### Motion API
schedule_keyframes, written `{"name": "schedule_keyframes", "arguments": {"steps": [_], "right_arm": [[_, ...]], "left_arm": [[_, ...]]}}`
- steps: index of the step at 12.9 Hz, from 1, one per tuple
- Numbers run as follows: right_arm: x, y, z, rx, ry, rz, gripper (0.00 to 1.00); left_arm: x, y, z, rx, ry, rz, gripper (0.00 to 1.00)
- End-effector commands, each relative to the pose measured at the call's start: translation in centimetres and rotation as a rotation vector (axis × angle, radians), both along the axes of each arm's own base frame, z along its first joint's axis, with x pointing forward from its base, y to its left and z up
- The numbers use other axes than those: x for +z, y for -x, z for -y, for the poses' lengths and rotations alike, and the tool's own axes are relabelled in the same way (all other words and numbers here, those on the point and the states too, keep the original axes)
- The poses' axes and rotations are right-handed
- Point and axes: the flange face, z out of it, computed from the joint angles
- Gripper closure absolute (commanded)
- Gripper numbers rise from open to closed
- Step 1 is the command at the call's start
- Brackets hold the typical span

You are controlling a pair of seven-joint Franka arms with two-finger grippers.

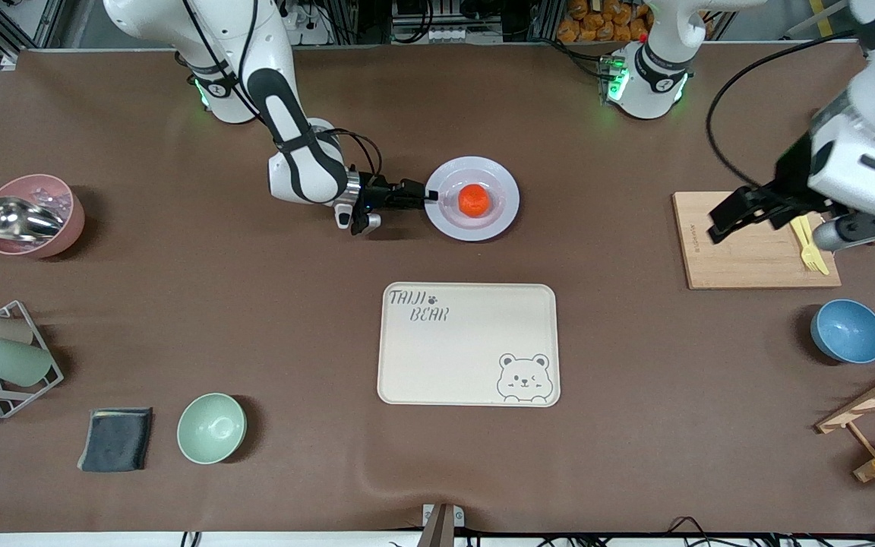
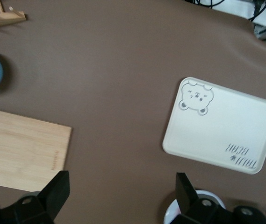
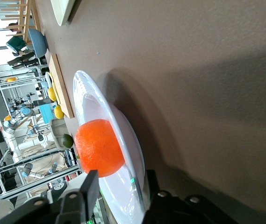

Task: Place orange and plate with both arms
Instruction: 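Raise the left gripper back toward the cutting board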

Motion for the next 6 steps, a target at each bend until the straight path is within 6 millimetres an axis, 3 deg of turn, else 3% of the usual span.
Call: {"name": "schedule_keyframes", "arguments": {"steps": [1,4,6], "right_arm": [[-0.5,1.0,-1.1,-0.011,-0.003,0.018,0.56],[-1.1,1.1,-1.0,-0.015,0.013,0.027,0.64],[-1.1,1.2,-1.1,-0.013,0.013,0.026,0.88]], "left_arm": [[1.5,0.9,-2.4,-0.060,0.009,-0.058,0.00],[3.1,1.7,-3.5,-0.073,-0.006,-0.080,0.00],[3.8,2.6,-4.2,-0.074,-0.005,-0.071,0.00]]}}
